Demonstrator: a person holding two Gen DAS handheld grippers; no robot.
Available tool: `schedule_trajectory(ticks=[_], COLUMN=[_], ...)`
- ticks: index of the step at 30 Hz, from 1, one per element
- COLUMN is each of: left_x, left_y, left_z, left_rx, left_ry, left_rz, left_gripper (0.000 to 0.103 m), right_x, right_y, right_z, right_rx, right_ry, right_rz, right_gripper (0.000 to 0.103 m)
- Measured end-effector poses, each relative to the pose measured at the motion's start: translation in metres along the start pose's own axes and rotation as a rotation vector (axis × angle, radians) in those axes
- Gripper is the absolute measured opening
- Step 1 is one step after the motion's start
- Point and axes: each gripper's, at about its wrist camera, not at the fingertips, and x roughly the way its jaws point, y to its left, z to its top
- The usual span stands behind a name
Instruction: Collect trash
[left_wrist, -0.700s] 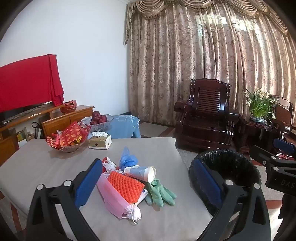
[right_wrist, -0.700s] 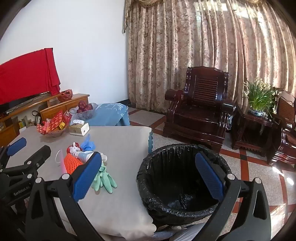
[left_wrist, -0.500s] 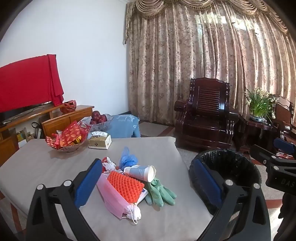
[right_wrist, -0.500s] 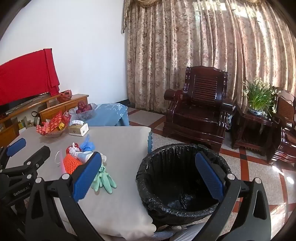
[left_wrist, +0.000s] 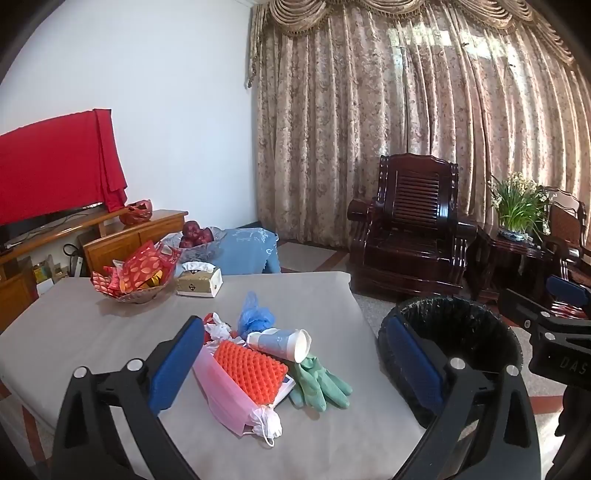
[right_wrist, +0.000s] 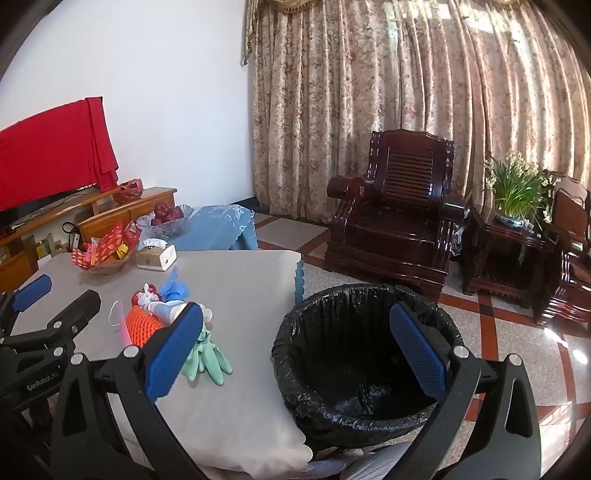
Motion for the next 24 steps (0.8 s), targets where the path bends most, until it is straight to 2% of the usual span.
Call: schedule_trajectory(ticks=[24], left_x=[0.0018], left_y=[-0.0021], left_z=[-0.0043], left_rx=[0.002], left_ry=[0.0], left_rz=[0.0], left_gripper=[0.097], right_x=[0.0014], right_y=[-0.0027], right_z=[-0.003], right_rx=[0.004], right_ry=[0.0], right_rz=[0.001], right_gripper=[0.098])
